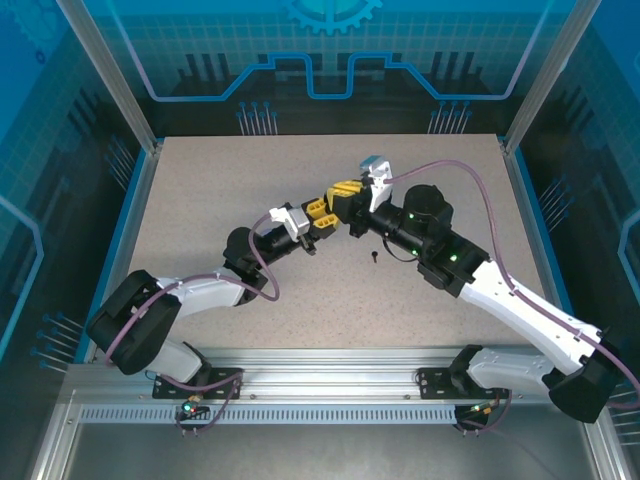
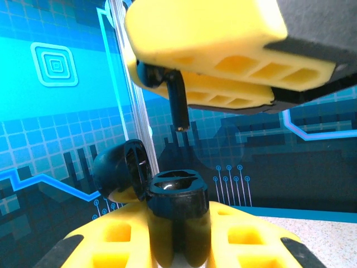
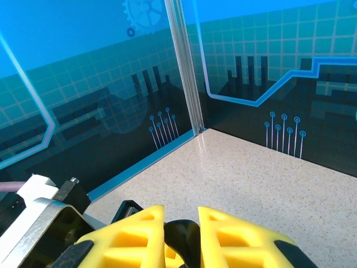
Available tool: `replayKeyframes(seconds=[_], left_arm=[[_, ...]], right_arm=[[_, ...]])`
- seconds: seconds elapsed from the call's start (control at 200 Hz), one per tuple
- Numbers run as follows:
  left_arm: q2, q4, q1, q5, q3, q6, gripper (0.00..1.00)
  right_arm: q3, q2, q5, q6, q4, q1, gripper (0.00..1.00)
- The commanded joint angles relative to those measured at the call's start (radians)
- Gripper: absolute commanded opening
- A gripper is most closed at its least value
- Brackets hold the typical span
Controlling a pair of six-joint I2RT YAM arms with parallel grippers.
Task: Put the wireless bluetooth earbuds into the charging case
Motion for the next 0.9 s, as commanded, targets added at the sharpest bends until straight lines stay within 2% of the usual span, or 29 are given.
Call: replayKeyframes(seconds=[0.0,0.895], left_arm=[[0.009,0.053,-0.008,0.000,0.026,0.021,0.00],[-0.022,0.053,-0.016,-0.009,0.021,0.014,0.00]], right_arm=[[-0.017,-0.015,0.013,0.018,0.042,0.015,0.17],[-0.046,0.029,0.016,0.040,0.032,0.015,0.14]])
